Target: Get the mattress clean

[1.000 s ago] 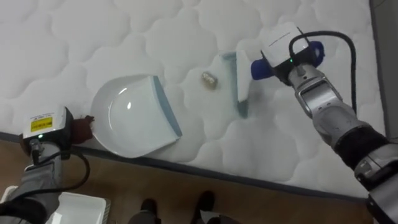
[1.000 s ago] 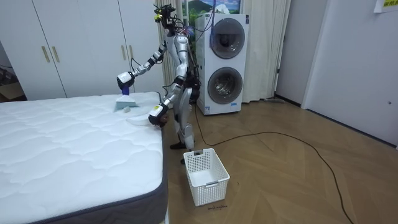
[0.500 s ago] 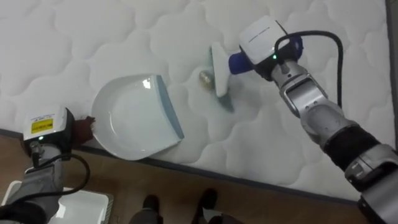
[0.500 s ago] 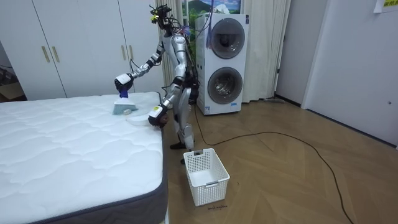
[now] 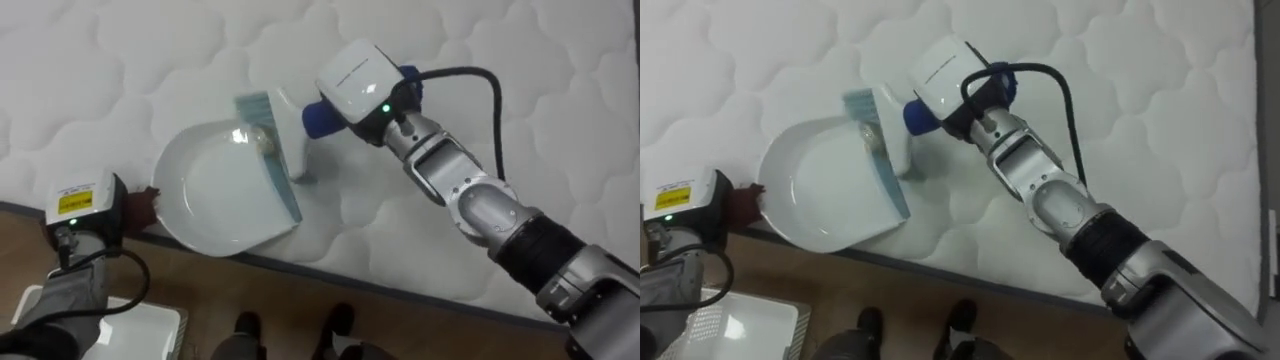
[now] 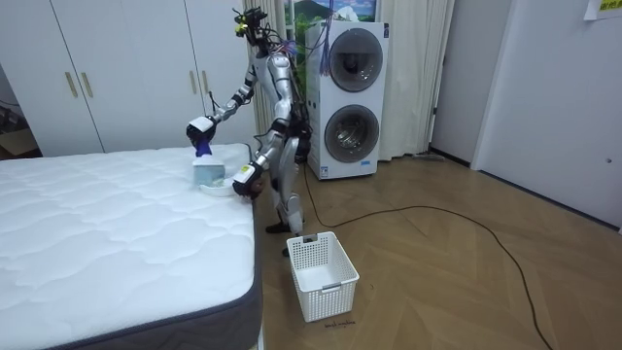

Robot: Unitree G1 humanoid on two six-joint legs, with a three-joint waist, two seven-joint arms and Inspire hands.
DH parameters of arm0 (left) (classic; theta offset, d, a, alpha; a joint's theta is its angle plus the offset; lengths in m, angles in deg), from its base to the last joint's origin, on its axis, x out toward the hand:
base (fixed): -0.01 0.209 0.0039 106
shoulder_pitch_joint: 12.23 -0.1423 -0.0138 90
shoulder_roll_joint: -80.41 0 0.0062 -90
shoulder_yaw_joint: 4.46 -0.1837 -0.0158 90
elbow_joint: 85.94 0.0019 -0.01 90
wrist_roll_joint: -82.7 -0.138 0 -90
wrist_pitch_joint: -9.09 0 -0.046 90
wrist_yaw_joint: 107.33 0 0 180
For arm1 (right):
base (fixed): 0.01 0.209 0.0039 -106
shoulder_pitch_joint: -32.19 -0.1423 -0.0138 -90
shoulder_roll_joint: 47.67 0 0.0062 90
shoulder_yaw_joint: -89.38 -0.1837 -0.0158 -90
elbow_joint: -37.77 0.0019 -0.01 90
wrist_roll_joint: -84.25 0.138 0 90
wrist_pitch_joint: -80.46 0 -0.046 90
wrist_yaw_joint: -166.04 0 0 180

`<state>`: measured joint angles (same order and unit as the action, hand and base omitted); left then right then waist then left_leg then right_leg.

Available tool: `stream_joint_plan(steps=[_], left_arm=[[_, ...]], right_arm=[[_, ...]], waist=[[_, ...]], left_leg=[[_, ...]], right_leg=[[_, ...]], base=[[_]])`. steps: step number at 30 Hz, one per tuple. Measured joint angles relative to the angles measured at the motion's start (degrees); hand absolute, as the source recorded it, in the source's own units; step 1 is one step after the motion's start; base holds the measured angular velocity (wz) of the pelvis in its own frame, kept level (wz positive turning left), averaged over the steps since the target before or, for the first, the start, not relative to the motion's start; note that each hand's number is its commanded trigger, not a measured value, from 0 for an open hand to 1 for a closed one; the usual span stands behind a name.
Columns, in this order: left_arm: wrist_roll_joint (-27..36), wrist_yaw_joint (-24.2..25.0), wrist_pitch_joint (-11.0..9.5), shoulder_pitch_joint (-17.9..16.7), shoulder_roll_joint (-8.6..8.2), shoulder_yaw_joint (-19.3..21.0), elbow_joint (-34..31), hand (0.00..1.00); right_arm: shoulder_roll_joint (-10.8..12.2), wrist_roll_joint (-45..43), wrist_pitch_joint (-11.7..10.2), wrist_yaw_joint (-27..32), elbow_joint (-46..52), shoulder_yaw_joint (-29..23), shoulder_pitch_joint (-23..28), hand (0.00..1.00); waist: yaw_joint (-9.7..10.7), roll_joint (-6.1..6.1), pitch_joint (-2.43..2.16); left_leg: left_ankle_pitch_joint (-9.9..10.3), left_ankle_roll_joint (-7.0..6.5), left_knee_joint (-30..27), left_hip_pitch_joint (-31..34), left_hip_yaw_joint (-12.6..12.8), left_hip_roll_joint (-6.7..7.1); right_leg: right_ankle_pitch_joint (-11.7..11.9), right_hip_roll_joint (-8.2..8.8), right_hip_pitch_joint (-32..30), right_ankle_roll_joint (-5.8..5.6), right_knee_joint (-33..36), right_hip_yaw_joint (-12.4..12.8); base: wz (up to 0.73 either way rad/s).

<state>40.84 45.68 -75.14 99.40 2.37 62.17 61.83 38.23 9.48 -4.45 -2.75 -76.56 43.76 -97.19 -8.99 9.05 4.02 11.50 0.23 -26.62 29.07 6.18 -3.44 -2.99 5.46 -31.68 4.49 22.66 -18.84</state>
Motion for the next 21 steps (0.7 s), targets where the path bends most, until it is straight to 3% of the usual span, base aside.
stream_joint_plan(steps=[4,6,11,15,21], left_arm=[[-0.02,-0.2,-1.34,-0.11,-0.09,-0.9,1.76,1.0],[-0.01,-0.1,-2.28,-0.52,-0.14,-0.87,2.74,1.0],[-0.03,-0.04,-3.47,-0.53,-0.46,-0.8,3.09,1.0],[-0.31,0.0,-3.9,-0.51,-0.5,-0.89,4.0,1.0],[-0.48,0.02,-3.87,-0.68,-1.53,-0.61,4.72,1.0]], right_arm=[[0.36,4.91,-3.07,-0.68,2.27,1.62,0.05,1.0],[1.74,7.32,-5.45,-1.9,3.33,1.73,0.14,1.0],[3.26,10.31,-8.32,-4.3,7.17,1.75,0.46,1.0],[4.33,11.98,-10.93,-4.99,7.78,1.75,0.73,1.0],[4.16,11.98,-12.06,-5.91,7.76,1.74,2.07,1.0]], waist=[[-0.97,-0.05,-0.02],[-0.98,-0.04,-0.02],[-1.38,0.0,-0.06],[-1.87,0.07,-0.35],[-2.38,-0.08,-0.59]], left_leg=[[0.0,0.0,-0.11,-0.39,-0.05,0.05],[0.03,-0.01,-0.03,-0.39,-0.23,0.12],[0.16,-0.2,-0.82,0.64,-0.24,0.18],[0.16,-0.21,-1.19,1.0,-0.34,0.21],[0.14,-0.21,-2.09,1.11,-0.96,0.22]], right_leg=[[-0.01,0.08,0.31,0.01,0.19,0.04],[-0.05,0.23,0.39,0.07,0.49,-0.05],[-0.05,0.39,-0.18,0.15,0.56,0.03],[-0.11,0.44,-0.55,0.13,1.0,0.19],[-0.31,0.42,-0.09,0.17,1.32,0.0]], base=[[-0.01],[0.06],[0.03],[0.01],[0.03]])
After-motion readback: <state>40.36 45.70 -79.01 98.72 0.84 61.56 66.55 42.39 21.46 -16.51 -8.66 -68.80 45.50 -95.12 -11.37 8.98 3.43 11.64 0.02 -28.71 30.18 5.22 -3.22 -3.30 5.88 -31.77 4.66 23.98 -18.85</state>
